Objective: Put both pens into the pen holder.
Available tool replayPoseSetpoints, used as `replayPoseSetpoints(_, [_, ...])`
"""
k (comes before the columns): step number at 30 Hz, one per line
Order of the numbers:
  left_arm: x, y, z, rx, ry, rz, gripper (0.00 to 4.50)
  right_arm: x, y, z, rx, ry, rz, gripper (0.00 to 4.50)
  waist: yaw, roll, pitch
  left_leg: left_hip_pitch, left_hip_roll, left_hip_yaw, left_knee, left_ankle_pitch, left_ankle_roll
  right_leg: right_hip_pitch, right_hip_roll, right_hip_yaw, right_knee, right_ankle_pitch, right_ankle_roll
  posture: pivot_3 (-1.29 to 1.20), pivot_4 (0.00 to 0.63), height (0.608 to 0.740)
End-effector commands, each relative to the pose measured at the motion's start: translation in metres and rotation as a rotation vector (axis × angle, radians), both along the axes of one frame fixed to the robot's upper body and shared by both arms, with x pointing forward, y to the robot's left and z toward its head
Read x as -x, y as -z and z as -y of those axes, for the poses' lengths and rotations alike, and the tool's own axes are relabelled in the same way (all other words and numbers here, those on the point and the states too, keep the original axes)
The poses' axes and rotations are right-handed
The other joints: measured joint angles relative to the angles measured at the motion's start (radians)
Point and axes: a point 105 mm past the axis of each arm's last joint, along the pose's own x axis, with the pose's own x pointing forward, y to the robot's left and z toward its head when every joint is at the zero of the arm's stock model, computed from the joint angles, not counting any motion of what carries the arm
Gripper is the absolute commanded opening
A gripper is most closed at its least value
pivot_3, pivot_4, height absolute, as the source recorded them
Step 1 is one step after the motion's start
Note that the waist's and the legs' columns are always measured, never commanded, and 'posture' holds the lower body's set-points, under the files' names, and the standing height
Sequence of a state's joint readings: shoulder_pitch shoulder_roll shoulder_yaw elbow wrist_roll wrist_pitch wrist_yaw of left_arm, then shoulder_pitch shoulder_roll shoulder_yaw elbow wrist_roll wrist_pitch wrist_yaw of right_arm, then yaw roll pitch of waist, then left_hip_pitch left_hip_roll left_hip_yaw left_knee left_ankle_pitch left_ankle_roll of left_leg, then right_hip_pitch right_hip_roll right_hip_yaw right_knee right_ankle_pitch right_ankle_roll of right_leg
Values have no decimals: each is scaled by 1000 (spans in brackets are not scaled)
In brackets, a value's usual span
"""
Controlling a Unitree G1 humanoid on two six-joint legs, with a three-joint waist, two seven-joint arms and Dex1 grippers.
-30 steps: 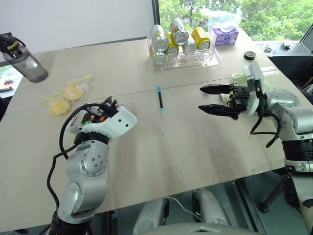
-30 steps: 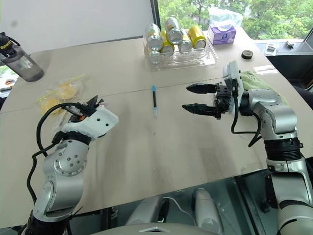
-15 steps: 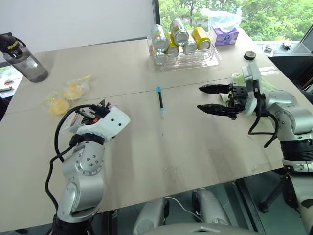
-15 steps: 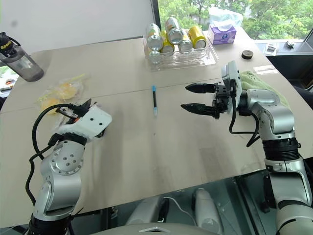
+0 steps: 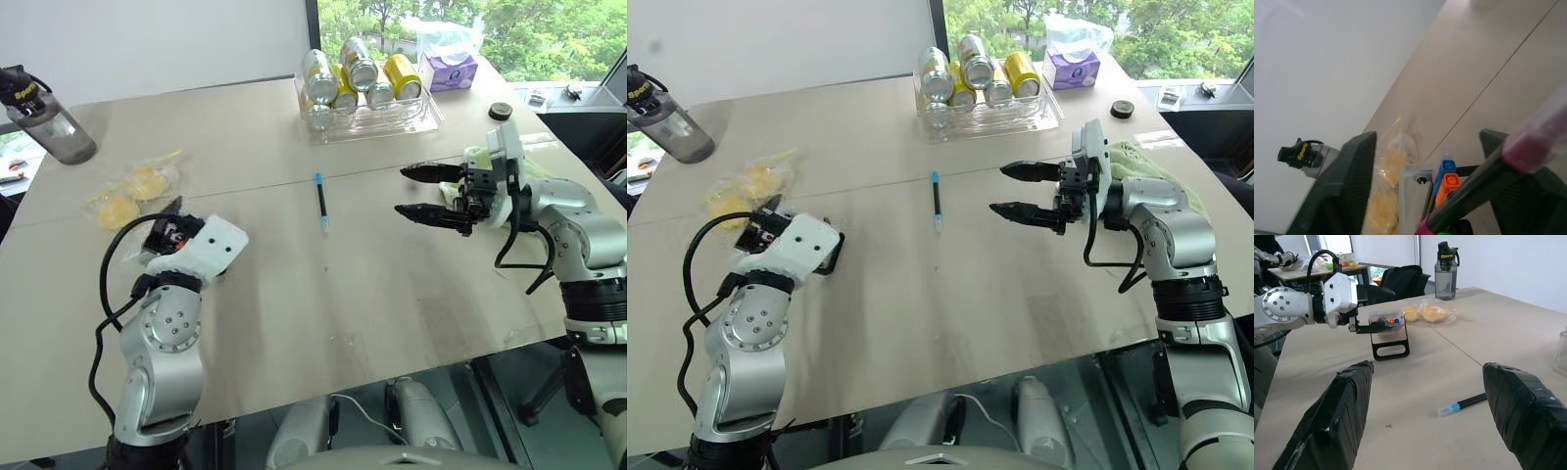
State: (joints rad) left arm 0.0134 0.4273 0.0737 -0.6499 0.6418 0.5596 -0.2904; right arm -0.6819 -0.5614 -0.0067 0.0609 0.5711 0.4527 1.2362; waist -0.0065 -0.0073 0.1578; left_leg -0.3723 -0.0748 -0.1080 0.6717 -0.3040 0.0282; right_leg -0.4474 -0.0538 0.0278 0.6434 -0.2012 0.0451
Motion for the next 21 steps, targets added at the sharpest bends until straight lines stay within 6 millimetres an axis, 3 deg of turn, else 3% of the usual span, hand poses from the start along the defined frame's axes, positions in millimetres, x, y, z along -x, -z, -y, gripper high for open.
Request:
replayPoseSetpoints(1, [3, -9, -5, -12, -22, 46, 4405, 1, -14, 2, -17, 3, 62, 3815, 0, 0, 0, 0, 0, 0, 0, 0, 0, 0, 0, 0, 0, 0, 0, 0, 150, 739])
replayPoseSetpoints(11, [5, -15, -1, 18, -47, 113, 4405, 2, -11, 1, -18, 2, 56, 3815, 0, 0, 0, 0, 0, 0, 0, 0, 0, 0, 0, 0, 0, 0, 0, 0, 150, 739])
replayPoseSetpoints(21, [6, -14, -12, 39, -67, 115, 4405, 2, -10, 1, -19, 3, 53, 3815, 0, 0, 0, 0, 0, 0, 0, 0, 0, 0, 0, 0, 0, 0, 0, 0, 150, 739])
